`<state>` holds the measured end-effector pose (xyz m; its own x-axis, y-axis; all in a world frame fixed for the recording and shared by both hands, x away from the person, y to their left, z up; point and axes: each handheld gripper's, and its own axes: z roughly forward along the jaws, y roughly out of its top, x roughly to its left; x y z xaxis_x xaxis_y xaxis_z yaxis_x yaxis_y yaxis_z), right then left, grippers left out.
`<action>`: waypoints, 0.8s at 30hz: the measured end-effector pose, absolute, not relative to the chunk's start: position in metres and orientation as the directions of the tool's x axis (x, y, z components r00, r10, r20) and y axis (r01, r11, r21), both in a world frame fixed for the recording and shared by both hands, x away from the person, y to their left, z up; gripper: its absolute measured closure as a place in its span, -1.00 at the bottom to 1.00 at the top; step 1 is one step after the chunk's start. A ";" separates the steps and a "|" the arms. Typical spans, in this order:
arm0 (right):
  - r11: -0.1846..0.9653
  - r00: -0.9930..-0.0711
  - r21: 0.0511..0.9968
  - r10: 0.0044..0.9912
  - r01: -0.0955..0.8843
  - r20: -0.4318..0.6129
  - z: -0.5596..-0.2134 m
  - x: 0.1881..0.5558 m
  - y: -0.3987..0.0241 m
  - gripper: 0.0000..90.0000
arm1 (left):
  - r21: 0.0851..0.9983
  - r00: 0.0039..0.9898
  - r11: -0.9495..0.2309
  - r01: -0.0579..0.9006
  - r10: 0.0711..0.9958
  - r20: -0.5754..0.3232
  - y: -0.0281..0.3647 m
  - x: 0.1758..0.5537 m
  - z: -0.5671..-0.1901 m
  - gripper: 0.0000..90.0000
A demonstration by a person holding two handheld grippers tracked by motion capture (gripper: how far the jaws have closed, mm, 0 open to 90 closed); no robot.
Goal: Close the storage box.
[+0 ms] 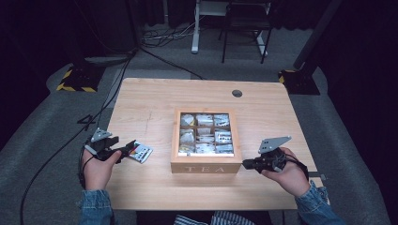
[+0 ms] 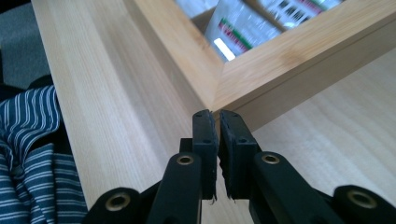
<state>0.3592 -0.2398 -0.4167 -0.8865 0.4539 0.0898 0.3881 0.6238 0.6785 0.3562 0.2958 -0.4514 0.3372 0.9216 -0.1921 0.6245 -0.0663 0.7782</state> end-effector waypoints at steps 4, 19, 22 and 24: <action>0.586 -0.874 0.715 0.480 0.382 0.073 -0.410 0.365 -0.247 0.89 | 0.779 0.325 -0.055 0.625 0.926 -0.195 0.301 0.352 -0.452 -0.36; 0.413 -0.771 0.824 0.635 0.388 0.045 -0.410 0.394 -0.299 0.82 | 0.763 0.273 -0.036 0.646 0.944 -0.186 0.319 0.343 -0.455 -0.41; 0.389 -0.744 0.840 0.668 0.378 0.025 -0.413 0.400 -0.308 0.82 | 0.758 0.270 -0.038 0.652 0.945 -0.184 0.321 0.344 -0.458 -0.45; 0.385 -0.729 0.840 0.684 0.382 0.019 -0.416 0.403 -0.313 0.81 | 0.755 0.271 -0.038 0.655 0.944 -0.187 0.322 0.344 -0.459 -0.47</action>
